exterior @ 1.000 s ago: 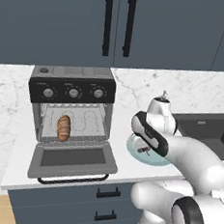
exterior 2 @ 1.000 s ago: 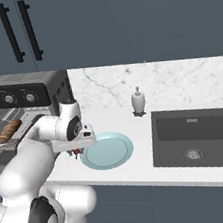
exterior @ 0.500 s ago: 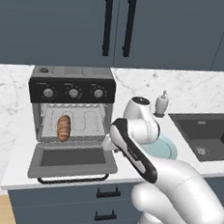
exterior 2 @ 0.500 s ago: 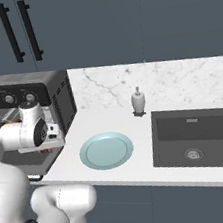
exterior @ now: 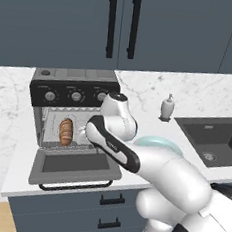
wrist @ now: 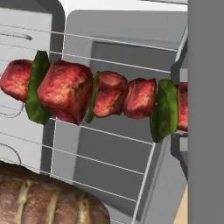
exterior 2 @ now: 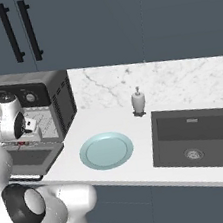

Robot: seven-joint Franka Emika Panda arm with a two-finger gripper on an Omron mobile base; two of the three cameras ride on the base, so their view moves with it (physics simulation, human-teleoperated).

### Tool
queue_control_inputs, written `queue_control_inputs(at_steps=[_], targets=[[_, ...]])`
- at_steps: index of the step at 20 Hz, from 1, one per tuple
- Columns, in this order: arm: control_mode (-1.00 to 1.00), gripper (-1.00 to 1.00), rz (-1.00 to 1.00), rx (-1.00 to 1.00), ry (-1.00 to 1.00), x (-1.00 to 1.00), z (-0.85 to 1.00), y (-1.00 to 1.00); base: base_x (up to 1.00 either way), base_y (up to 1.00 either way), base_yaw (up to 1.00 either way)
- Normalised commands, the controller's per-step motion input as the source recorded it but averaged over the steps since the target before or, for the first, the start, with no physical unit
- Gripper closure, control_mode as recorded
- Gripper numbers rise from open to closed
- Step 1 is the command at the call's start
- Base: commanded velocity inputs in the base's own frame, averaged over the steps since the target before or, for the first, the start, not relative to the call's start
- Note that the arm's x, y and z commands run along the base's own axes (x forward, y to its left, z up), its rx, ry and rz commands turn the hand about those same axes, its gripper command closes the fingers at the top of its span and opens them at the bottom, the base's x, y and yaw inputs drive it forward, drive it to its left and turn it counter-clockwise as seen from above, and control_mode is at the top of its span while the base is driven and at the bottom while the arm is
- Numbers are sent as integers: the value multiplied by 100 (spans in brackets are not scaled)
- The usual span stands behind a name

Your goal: Pick up the kebab skewer and baguette bread, and place them inside the toaster oven. Close the toaster oven door and start by setting the timer.

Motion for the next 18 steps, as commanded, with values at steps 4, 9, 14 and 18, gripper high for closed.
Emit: queue_control_inputs(at_steps=[4, 9, 14, 18], targets=[[-100, 100, -3, 4, 0, 64, 0, 30, 0, 0, 0], [-100, 100, -3, 0, 0, 5, 0, 19, 0, 0, 0], [-100, 100, -1, 0, 0, 25, -5, 0, 0, 0, 0], [-100, 100, 0, 0, 0, 17, -15, 0, 0, 0, 0]])
